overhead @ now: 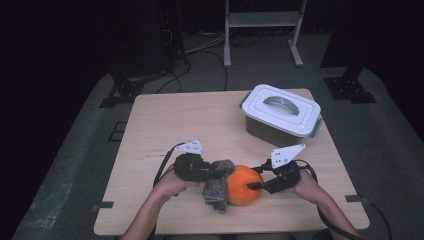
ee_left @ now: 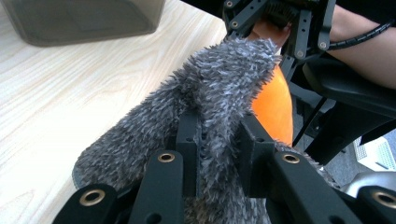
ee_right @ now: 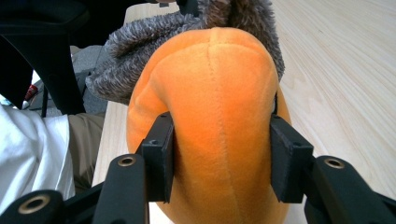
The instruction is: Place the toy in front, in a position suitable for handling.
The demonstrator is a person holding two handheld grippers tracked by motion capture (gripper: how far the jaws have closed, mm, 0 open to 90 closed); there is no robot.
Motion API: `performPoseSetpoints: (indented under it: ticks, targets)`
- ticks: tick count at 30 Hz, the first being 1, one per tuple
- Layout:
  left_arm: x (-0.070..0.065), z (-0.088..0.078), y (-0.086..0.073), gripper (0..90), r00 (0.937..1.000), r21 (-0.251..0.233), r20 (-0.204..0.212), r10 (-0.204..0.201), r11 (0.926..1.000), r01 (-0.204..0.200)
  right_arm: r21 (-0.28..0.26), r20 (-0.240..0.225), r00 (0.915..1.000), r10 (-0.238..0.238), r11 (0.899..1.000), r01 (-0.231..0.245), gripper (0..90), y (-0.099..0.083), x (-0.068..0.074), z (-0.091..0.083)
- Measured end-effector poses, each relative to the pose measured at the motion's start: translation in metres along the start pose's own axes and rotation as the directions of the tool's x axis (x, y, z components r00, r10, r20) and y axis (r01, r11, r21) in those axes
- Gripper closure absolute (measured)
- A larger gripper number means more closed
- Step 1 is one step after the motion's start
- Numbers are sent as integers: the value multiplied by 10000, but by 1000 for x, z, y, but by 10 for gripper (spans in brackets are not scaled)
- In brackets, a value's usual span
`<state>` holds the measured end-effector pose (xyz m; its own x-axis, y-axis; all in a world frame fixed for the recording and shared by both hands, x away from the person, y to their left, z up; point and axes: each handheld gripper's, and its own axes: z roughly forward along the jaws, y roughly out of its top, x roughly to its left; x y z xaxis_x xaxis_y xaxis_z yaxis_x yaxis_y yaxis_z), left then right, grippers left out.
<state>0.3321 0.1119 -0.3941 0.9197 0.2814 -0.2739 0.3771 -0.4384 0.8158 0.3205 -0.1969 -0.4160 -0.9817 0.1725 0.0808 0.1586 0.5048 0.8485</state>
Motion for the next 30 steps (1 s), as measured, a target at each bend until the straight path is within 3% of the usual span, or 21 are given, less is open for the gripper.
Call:
performPoseSetpoints:
  ticks: [7, 12, 16, 21, 24, 26, 30]
  targets:
    - [-3, 3, 4, 731, 9999, -58, 36, 133, 9999, -132, -111, 10, 9999, 138, 9998, -138, 474, -6, -3, -5]
    - [-10, 7, 14, 731, 9989, 18, 67, 466, 9989, -466, 125, 228, 9975, 665, 9977, -668, 309, 0, -3, -5]
    - [-10, 12, 16, 731, 9991, -1, 103, 400, 9992, -401, 643, 596, 9958, 692, 9953, -730, 249, 11, 6, -8]
    - [-16, 19, 20, 731, 9982, -38, 311, 516, 9987, -515, 776, 809, 9951, 561, 9950, -624, 206, 24, 17, -9]
    - [-18, 22, 23, 731, 9975, 66, 302, 643, 9979, -645, 1161, 1133, 9926, 442, 9916, -574, 205, 28, 19, -5]
    - [-18, 23, 23, 730, 9974, 66, 320, 645, 9979, -647, 1364, 1175, 9905, 716, 9868, -875, 219, 26, 16, -2]
    - [-14, 20, 17, 731, 9983, 40, 303, 494, 9988, -495, 1315, 856, 9895, 1163, 9832, -1269, 371, 15, 10, 3]
